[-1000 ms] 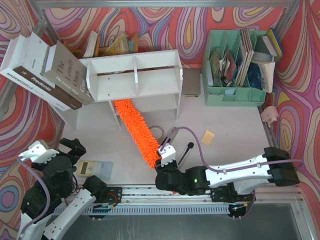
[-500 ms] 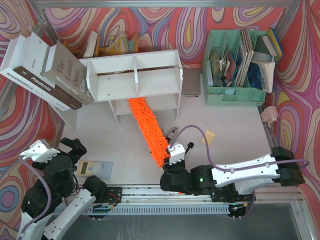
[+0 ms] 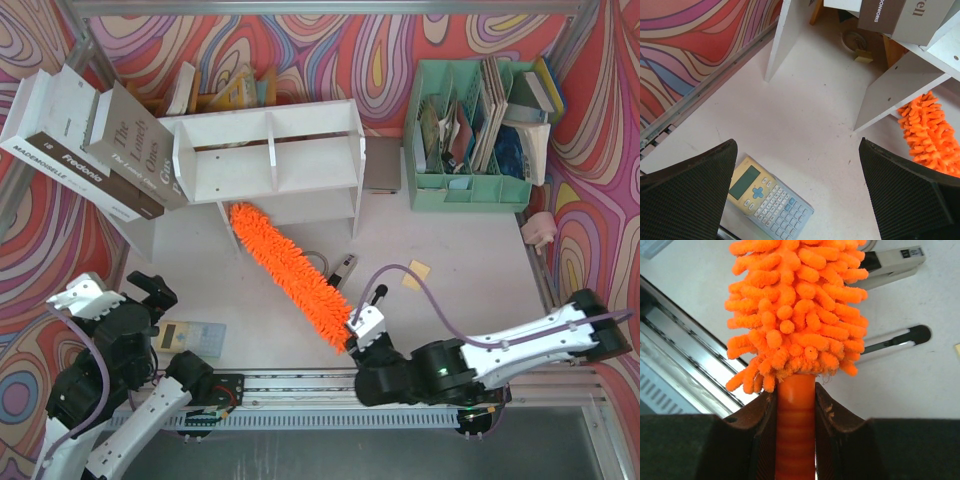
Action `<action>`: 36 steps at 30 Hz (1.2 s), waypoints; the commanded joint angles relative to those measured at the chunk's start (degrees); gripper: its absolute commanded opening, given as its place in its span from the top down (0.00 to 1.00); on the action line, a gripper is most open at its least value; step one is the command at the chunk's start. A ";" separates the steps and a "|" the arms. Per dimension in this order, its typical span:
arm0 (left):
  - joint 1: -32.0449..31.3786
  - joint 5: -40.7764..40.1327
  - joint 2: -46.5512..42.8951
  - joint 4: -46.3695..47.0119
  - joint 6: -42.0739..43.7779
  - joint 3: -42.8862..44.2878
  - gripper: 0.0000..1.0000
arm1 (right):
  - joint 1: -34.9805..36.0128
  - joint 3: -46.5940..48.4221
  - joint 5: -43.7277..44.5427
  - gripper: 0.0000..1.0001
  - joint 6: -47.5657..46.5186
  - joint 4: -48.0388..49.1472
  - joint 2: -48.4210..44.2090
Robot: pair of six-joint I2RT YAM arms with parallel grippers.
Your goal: Dust the bookshelf with a duster
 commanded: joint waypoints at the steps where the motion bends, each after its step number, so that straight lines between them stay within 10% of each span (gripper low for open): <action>1: -0.24 -0.65 -0.61 -0.09 0.30 -0.56 0.02 | 0.29 -5.13 -0.48 1.00 -16.12 5.06 -11.01; 9: -0.24 -0.99 -0.08 -0.52 -0.02 -0.43 0.02 | 0.29 -4.95 -3.68 1.00 -30.95 9.02 -14.51; 36: -0.24 -1.09 0.89 -0.35 0.21 -0.54 0.02 | 0.36 5.54 1.36 1.00 -34.53 0.89 -16.08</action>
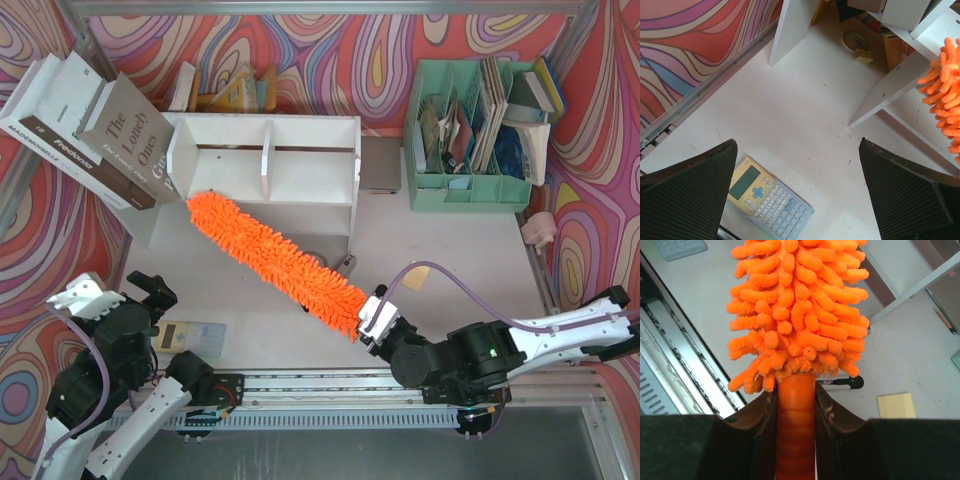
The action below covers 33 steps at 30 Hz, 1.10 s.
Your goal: Dust the bookshelf with a duster
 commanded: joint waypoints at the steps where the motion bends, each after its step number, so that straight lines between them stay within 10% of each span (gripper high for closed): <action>1: -0.24 -0.99 0.87 -0.37 0.27 -0.51 0.02 | 0.20 -1.17 3.68 1.00 -2.75 6.62 -1.47; 33: -0.24 -0.92 0.37 -0.33 0.18 -0.48 0.02 | -12.49 -4.52 -10.13 1.00 -1.95 6.89 8.11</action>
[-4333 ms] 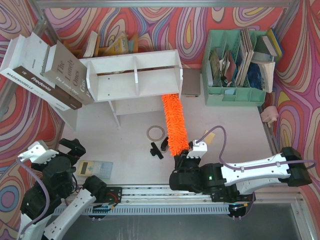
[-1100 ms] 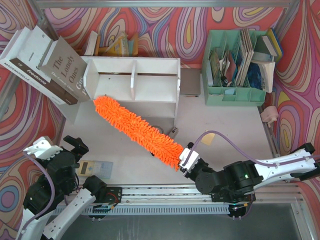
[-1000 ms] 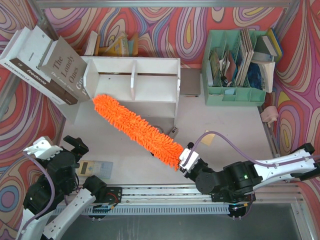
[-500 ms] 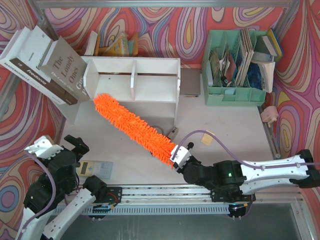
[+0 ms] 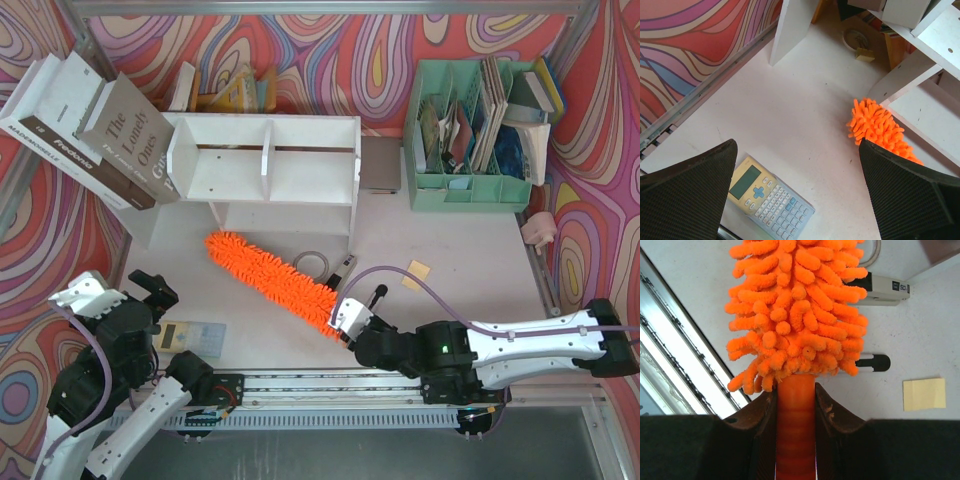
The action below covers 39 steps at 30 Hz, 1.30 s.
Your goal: Dust the bookshelf with a duster
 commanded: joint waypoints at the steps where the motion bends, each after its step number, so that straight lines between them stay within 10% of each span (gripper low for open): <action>1: -0.24 -0.96 -0.40 -0.38 0.21 -0.51 0.02 | -0.46 3.22 5.33 1.00 0.35 -1.15 -0.55; 39: -0.24 -1.12 -1.05 -0.37 0.04 -0.56 0.02 | -5.63 6.34 1.02 1.00 -6.21 3.04 1.61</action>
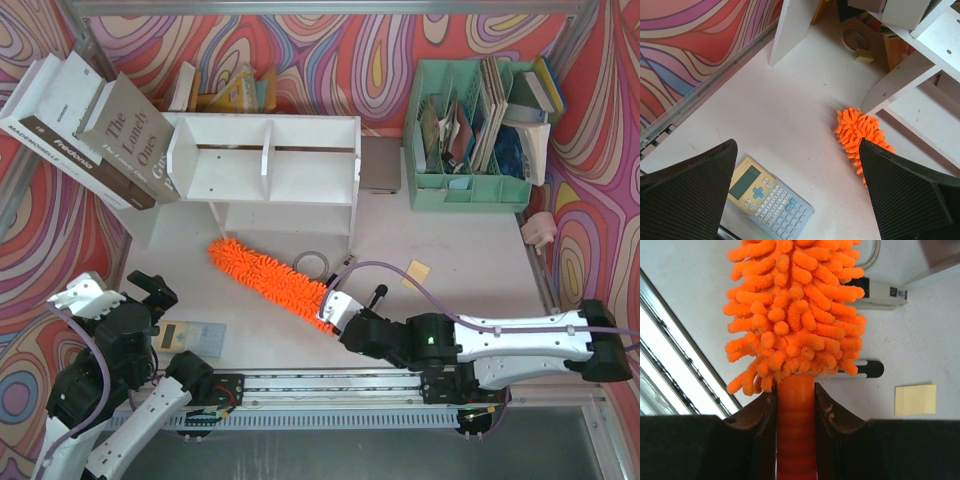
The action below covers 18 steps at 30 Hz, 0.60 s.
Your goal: Dust the bookshelf with a duster
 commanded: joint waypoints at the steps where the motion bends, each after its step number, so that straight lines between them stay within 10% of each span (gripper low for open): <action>1: -0.24 -1.11 -0.37 -0.40 0.06 -0.58 0.02 | -0.86 5.23 3.96 1.00 -2.75 2.58 -4.41; 18: -0.24 -1.10 -0.14 -0.28 0.26 -0.55 0.02 | -0.87 0.20 -2.16 1.00 2.43 6.15 -0.96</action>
